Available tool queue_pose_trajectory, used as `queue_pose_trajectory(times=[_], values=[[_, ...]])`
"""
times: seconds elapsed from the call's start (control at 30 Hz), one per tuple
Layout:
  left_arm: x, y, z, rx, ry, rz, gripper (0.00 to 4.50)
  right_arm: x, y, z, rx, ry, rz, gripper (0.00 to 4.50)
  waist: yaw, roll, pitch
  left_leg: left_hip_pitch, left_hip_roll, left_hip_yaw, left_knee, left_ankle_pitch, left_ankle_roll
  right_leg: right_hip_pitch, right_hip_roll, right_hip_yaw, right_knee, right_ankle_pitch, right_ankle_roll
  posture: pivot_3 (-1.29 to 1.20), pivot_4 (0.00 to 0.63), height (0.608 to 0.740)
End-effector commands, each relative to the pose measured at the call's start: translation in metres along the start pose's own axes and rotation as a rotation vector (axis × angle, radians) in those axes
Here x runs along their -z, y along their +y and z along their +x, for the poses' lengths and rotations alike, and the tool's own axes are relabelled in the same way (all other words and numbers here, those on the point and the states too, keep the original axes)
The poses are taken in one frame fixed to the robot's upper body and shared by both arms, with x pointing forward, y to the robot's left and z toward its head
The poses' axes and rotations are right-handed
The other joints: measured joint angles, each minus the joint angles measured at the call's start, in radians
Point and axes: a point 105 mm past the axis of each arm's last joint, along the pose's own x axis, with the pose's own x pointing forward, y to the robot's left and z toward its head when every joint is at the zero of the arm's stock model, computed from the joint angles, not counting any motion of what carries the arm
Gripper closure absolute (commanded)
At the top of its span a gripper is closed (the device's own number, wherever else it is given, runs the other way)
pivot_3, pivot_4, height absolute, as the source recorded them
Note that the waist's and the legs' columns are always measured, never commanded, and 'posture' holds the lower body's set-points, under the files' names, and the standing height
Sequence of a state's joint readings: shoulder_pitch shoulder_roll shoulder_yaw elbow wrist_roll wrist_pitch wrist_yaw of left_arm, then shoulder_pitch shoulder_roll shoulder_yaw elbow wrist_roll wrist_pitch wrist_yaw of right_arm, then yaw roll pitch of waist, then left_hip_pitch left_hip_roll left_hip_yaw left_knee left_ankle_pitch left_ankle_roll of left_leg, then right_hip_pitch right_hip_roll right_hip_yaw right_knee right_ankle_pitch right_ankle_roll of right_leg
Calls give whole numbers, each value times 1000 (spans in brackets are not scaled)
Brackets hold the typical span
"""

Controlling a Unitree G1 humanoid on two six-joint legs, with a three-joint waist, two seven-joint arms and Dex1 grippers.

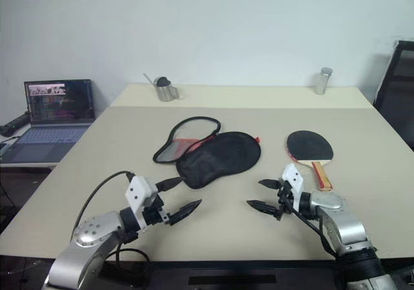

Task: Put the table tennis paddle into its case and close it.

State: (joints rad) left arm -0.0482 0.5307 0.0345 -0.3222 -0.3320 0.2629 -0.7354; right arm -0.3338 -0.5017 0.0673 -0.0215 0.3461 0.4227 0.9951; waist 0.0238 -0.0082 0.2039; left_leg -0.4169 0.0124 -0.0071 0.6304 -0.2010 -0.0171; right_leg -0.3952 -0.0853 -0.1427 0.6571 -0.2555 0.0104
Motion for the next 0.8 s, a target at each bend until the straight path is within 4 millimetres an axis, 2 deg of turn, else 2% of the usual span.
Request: queue_pose_trajectory(times=[0.03, 0.07, 0.2, 0.3, 0.4, 0.57, 0.67, 0.8], values=[[-2, 3, 2, -9, -21, 19, 0, -4, 8, 0, -25, 0, -13, 60, 1, 0, 0, 0, 0, 0, 0, 0, 0, 0, 0, 0, 0, 0, 0, 0, 150, 740], [-1, 3, 3, -8, -22, 22, 0, -2, 10, -1, -31, 10, -17, 60, 1, 0, 0, 0, 0, 0, 0, 0, 0, 0, 0, 0, 0, 0, 0, 0, 150, 740], [-9, 11, 4, -40, -77, -17, 0, -25, 20, 3, -42, -62, -14, 60, 1, -1, 0, 0, 0, -2, 0, 0, 0, 0, 0, 0, 0, 0, 0, 0, 150, 740], [-1, 14, 2, -22, -53, -14, 0, -37, 21, -2, -31, -73, -43, 60, 0, 0, 0, 0, 0, -4, 0, 0, 0, 0, 0, 0, 0, 0, 0, 0, 150, 740], [-2, 21, 1, -29, -56, -11, 0, -47, 20, -8, -10, -85, -62, 60, 1, -1, 0, 0, 0, -4, 0, 0, 0, 0, 0, -1, 0, 0, 0, 0, 150, 740], [-5, 39, -8, -67, -59, 9, 0, -54, 20, -5, -8, -88, -92, 60, 1, -2, 1, -1, 0, -5, 0, 0, 0, 0, 0, -1, 0, 0, 0, 0, 150, 740], [-1, 48, -17, -81, -50, 5, 0, -56, 15, 6, 49, -109, -65, 60, -2, -2, 1, 0, 0, -5, 0, 0, 0, 0, 0, -1, 0, 0, 0, 0, 150, 740], [-5, 60, -20, -54, -47, 2, 0, -58, 6, 10, 94, -115, 7, 60, 0, -3, 2, -1, 0, -5, 0, 0, 0, -1, 0, -1, 0, 0, 0, 0, 150, 740]])
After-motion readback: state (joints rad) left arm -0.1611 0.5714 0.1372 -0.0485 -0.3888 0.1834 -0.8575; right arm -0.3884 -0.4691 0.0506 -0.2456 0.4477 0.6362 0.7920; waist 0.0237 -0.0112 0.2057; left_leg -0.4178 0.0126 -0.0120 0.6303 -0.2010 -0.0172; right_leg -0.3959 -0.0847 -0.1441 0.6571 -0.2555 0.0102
